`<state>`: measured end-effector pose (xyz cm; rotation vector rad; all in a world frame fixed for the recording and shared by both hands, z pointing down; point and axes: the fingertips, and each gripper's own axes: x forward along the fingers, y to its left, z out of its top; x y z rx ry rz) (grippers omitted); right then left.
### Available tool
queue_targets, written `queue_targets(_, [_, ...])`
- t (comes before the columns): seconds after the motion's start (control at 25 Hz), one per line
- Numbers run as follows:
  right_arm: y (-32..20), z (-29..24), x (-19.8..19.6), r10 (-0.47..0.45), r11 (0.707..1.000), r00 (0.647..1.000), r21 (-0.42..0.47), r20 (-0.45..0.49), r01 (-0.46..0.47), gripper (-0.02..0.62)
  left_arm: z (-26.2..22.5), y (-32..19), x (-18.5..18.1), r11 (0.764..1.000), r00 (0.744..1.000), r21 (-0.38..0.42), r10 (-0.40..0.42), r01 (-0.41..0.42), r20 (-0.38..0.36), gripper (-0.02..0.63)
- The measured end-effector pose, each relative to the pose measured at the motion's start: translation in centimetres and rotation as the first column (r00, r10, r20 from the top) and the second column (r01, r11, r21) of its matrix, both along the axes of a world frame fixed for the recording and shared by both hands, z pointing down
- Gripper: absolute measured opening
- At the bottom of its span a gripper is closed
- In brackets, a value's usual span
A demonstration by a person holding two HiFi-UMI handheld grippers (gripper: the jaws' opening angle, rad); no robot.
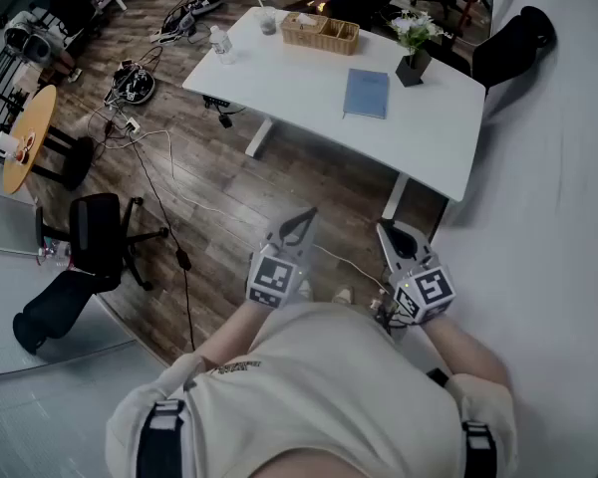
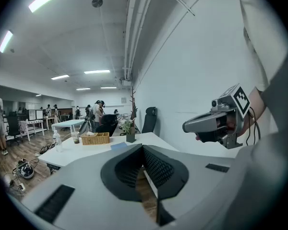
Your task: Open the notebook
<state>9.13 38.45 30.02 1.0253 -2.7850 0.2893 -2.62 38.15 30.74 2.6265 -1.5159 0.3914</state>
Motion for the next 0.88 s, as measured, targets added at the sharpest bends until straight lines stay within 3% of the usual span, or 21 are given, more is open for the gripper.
queue_targets(0.28, [0.2, 0.4, 0.3, 0.001, 1.0, 1.0, 0.0, 0.0, -0.001, 0.002, 0.5, 0.1, 0.6, 1.0, 1.0, 0.001, 0.009, -0.009, 0.021, 0.0])
queue_targets(0.44, [0.1, 0.4, 0.6, 0.005, 1.0, 1.0, 0.0, 0.012, -0.005, 0.003, 0.5, 0.0, 1.0, 1.0, 1.0, -0.023, 0.01, -0.01, -0.016, 0.0])
queue_targets(0.68, [-0.8, 0.8, 1.7, 0.031, 0.999, 0.999, -0.015, 0.017, -0.031, 0.003, 0.4, -0.6, 1.5, 1.0, 1.0, -0.024, 0.009, -0.01, -0.014, 0.0])
queue_targets(0.88, [-2.8, 0.5, 3.3, 0.057, 0.998, 0.998, 0.025, 0.017, -0.057, 0.003, 1.3, -0.9, 2.3, 0.999, 1.0, -0.042, 0.008, -0.008, -0.008, 0.0])
